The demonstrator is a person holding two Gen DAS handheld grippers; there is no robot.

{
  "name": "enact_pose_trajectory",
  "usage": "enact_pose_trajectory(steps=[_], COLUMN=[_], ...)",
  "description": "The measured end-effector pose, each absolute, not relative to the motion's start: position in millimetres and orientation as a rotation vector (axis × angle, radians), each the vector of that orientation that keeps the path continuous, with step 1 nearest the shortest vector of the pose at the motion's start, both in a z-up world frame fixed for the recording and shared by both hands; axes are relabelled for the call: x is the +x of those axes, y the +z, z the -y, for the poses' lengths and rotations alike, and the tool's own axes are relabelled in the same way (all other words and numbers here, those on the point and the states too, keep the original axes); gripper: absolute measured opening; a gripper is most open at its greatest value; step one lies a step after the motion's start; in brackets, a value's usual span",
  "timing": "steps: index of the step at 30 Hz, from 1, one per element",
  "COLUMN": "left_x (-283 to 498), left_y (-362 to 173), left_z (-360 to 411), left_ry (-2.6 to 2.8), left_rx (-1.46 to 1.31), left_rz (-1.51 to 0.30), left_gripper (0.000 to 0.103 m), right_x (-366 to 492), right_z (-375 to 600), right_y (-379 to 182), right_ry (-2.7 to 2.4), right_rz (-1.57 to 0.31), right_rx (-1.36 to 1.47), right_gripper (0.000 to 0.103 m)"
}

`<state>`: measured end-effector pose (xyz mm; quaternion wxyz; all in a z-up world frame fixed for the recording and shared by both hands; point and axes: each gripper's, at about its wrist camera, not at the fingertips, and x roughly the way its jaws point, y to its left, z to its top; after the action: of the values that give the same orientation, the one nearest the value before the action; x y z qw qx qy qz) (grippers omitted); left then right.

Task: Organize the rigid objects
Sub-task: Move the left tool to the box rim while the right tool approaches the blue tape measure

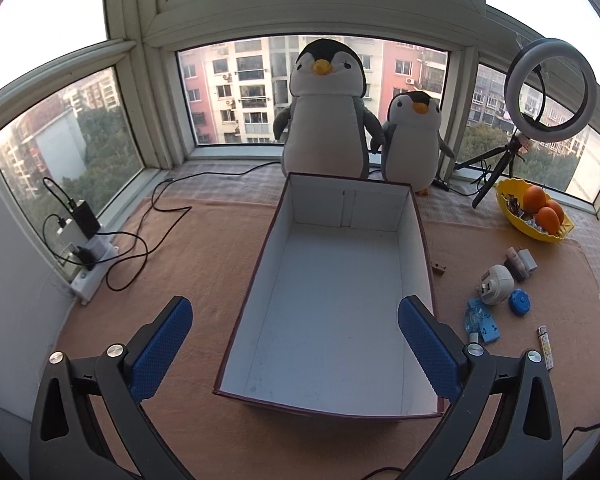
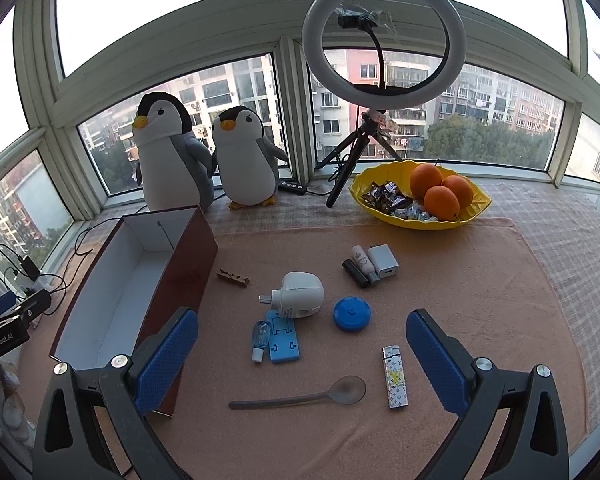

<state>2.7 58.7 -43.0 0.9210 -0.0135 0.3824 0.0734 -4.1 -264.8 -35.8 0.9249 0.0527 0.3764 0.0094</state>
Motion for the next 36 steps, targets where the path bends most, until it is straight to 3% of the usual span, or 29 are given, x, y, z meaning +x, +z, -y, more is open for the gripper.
enact_pose_trajectory(steps=[11, 19, 27, 36], left_x=[10, 21, 33, 39], left_y=[-78, -100, -122, -136], left_z=[-109, -109, -111, -113], left_ry=[0.261, 0.237, 0.212, 0.199], left_rx=[-0.068, -0.063, -0.078, -0.082], left_rz=[-0.888, -0.943, -1.01, -1.045], left_gripper=[0.091, 0.076, 0.049, 0.027], right_x=[-4, -1, -1, 10], right_z=[282, 305, 337, 355], right_y=[-50, -69, -87, -109], right_ry=[-0.013, -0.051, -0.118, -0.154], right_rz=[-0.766, -0.807, -0.869, -0.924], right_rx=[0.094, 0.112, 0.159, 0.174], right_gripper=[0.102, 0.102, 0.102, 0.102])
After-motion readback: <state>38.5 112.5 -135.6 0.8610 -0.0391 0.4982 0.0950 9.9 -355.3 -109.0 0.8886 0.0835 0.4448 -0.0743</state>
